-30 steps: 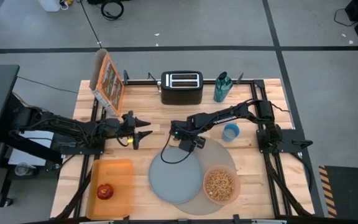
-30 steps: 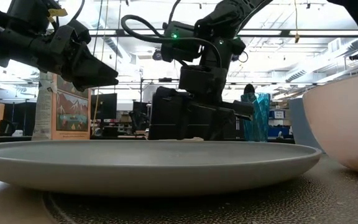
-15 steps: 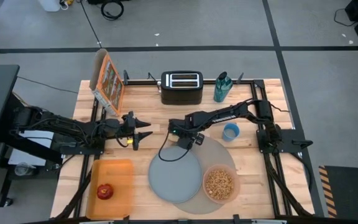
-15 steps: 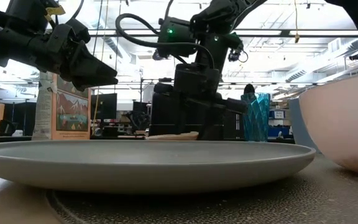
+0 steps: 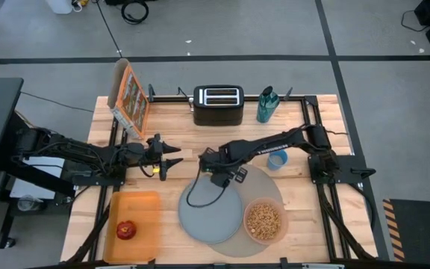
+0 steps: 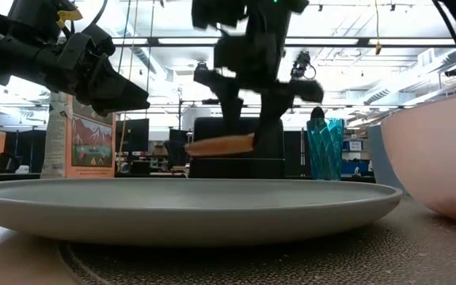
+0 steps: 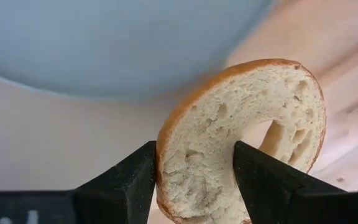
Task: Arrange a breakfast setting
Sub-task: Put the bagel on the blue plate from the toaster on the brown placemat
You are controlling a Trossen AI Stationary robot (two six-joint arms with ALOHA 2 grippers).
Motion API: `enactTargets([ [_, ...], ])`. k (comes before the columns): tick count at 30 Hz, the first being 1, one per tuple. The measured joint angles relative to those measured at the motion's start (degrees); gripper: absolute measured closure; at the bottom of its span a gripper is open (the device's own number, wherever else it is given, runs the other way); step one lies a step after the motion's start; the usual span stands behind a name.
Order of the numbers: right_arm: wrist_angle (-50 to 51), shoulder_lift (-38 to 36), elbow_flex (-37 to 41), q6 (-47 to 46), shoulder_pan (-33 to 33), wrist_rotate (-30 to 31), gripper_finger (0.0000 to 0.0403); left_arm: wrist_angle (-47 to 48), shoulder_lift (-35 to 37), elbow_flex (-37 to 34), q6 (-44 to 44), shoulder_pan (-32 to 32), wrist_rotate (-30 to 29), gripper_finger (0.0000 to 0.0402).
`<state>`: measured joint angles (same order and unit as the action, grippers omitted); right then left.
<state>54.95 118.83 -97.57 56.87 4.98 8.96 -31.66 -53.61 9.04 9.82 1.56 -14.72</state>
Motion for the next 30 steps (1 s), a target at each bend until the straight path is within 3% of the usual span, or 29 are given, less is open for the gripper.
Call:
enactTargets([
  [7,8.0,-0.1,-2.9,-11.7,6.3,-7.9,0.0193,-0.1,0.0,0.0,-0.2,0.0,0.0,0.0198],
  [15,6.7,-0.1,-2.9,-25.9,12.8,-11.8,0.0193,-2.6,0.0,0.0,-2.9,0.0,0.0,0.0198],
  [22,2.8,-0.1,-2.9,-26.7,15.9,-12.2,0.0193,-7.2,0.0,0.0,-10.4,0.0,3.0,0.0198],
  [27,-2.2,-0.1,-0.6,-27.0,16.5,-16.3,0.0193,-7.4,0.0,0.0,-11.2,0.0,6.4,0.0198],
  [30,-3.3,0.2,1.1,-27.0,17.1,-14.6,0.0193,-7.3,0.0,0.0,-10.2,0.3,7.9,0.0198],
])
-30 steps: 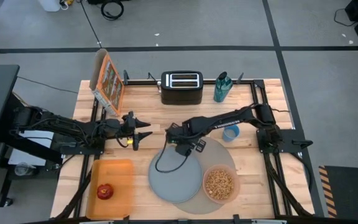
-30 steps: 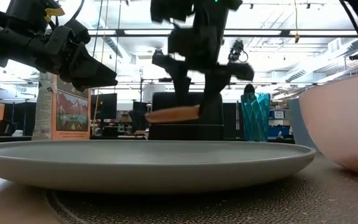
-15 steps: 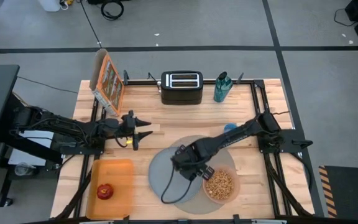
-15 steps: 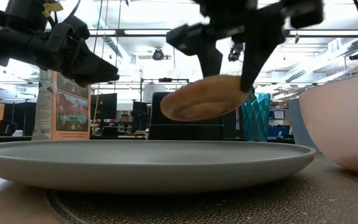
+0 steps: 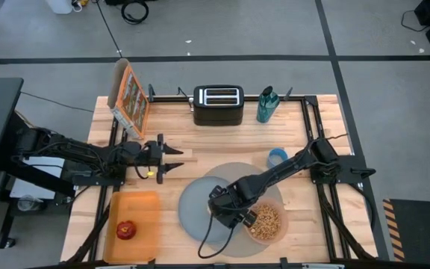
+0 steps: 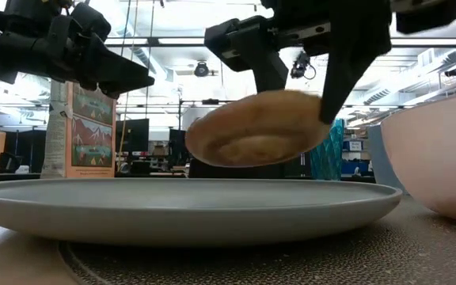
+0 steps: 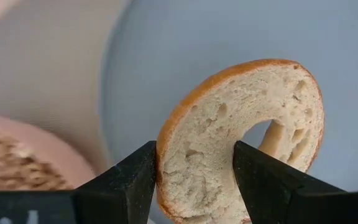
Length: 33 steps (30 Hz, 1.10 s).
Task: Arrange a breakfast setting
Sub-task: Put the bagel on the blue plate from the toaster on the brown placemat, then put the apple from the orange bin on the blue plate on the brown placemat
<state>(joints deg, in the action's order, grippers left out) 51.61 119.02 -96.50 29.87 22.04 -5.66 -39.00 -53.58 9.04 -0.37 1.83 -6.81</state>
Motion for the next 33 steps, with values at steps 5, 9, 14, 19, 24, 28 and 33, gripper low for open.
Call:
enactTargets([
  [5,-1.6,0.0,0.8,-5.9,0.8,4.5,0.0185,-0.5,0.0,0.0,0.8,2.2,3.1,0.0198],
  [9,-2.6,0.0,1.1,-8.9,1.7,3.1,0.0162,-2.0,0.0,0.0,0.2,4.4,5.8,0.0198],
  [14,-2.4,0.0,1.7,-9.3,2.2,3.3,0.0126,-4.4,0.0,0.0,-0.3,6.7,7.2,0.0198],
  [19,2.9,-0.3,-2.7,-8.9,2.4,7.8,0.0109,-5.6,0.1,0.6,3.5,8.8,8.3,0.0198],
  [24,8.2,-0.4,-6.7,-12.4,1.7,9.1,0.0115,19.7,1.2,12.2,7.9,11.1,7.6,0.0198],
  [28,13.5,-1.9,-6.2,-18.3,0.3,11.6,0.0128,44.7,-0.8,23.6,12.0,14.9,4.0,0.0198],
  [33,17.1,-7.0,-3.9,-23.8,-0.5,21.2,0.0147,59.7,-1.9,32.3,18.4,20.9,1.2,0.0198],
])
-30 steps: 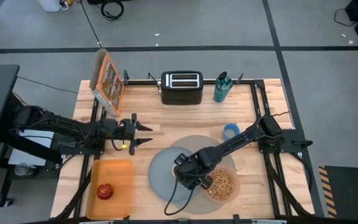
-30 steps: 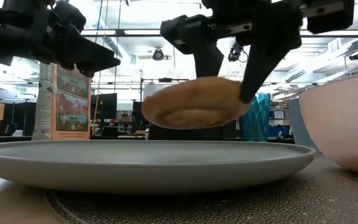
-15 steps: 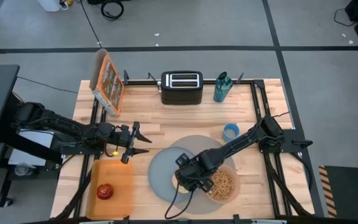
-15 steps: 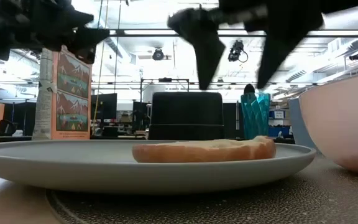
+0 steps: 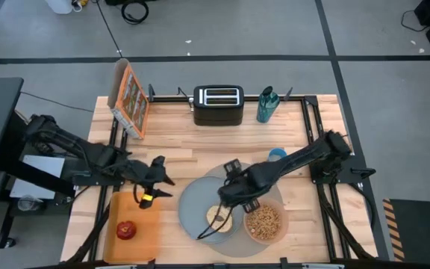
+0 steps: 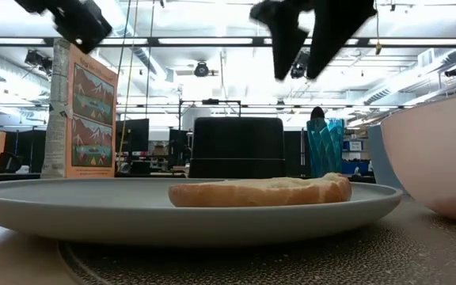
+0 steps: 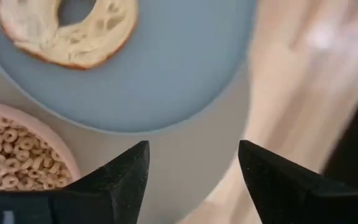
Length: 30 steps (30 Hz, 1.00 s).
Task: Arrange a breakfast setting
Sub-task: Put the apple from the orange bin on the blue plate on the brown placemat
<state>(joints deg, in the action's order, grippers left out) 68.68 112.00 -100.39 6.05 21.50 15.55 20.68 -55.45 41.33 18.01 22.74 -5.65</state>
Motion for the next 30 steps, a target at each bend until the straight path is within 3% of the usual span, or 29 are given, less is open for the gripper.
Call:
enactTargets([
  [3,-5.2,-6.2,5.0,-0.2,0.0,3.9,0.0158,3.8,-0.1,2.4,4.9,3.5,-0.6,0.0198],
  [9,-25.1,-21.2,21.2,-0.1,-1.4,11.4,0.0169,10.2,-0.1,3.5,16.0,10.0,-4.1,0.0198],
  [12,-32.6,-27.2,27.3,0.0,-1.9,12.2,0.017,14.3,-0.1,3.5,22.8,12.8,-5.7,0.0198],
  [16,-37.1,-31.9,30.6,-0.1,-2.6,12.6,0.017,17.0,-0.1,3.5,31.5,15.6,-7.2,0.0198],
  [21,-42.8,-33.8,32.9,1.2,-2.7,17.9,0.017,17.0,-0.8,4.6,38.1,18.4,-7.4,0.0198],
  [26,-51.1,-35.2,37.4,8.6,-5.0,15.7,0.017,17.7,-6.4,11.7,38.4,21.6,-9.9,0.0198],
  [30,-63.0,-38.1,42.4,14.3,-8.6,10.4,0.0171,26.5,-13.2,20.3,41.0,23.8,-9.9,0.0199],
])
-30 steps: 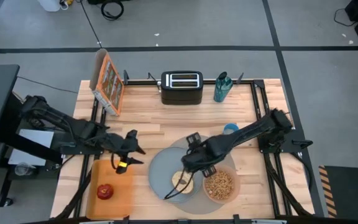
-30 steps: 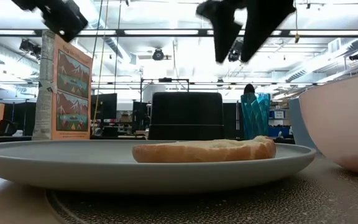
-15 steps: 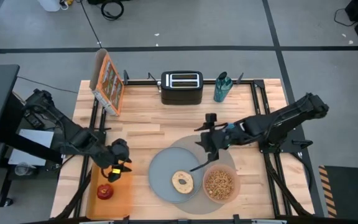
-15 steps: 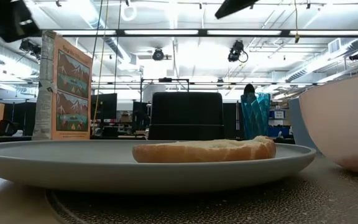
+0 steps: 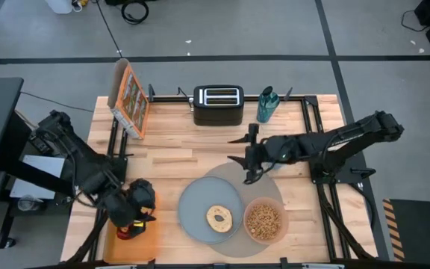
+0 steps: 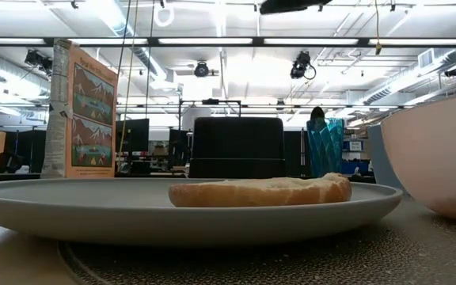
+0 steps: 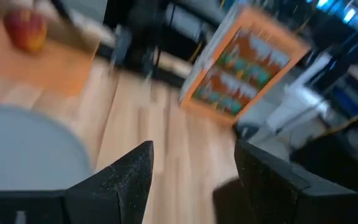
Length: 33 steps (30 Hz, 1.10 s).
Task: Arrange a breakfast setting
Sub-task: Put the apple from the orange bin on the blue plate on the brown placemat
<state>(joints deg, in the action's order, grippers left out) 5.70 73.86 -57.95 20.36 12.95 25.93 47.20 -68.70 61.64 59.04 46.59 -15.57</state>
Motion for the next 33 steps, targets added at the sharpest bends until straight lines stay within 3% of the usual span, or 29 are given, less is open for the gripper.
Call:
enactTargets([
  [4,-10.9,-3.1,4.3,4.3,-2.4,-2.9,0.0171,10.7,-5.5,6.7,10.0,1.9,2.3,0.0199],
  [9,-28.0,-5.1,12.1,7.2,-4.6,-3.4,0.0171,14.9,-10.1,8.7,28.2,4.8,7.4,0.0199],
  [12,-36.8,-4.8,16.8,8.8,-6.1,-4.7,0.0171,15.7,-13.3,8.3,37.9,6.4,13.1,0.0199],
  [16,-41.0,-4.7,20.2,9.4,-8.3,-9.4,0.0171,17.2,-17.1,8.3,46.6,7.5,21.8,0.0199],
  [20,-41.3,-4.8,20.4,8.0,-9.3,-13.2,0.0171,17.7,-19.8,8.2,49.6,7.7,25.9,0.0199],
  [27,-42.0,-4.6,20.4,7.7,-9.5,-19.7,0.0171,18.5,-21.9,8.2,49.9,7.7,27.6,0.0199],
  [33,-43.0,-4.6,20.4,7.7,-9.5,-21.2,0.0171,19.4,-21.8,8.2,50.2,7.7,28.0,0.0199],
])
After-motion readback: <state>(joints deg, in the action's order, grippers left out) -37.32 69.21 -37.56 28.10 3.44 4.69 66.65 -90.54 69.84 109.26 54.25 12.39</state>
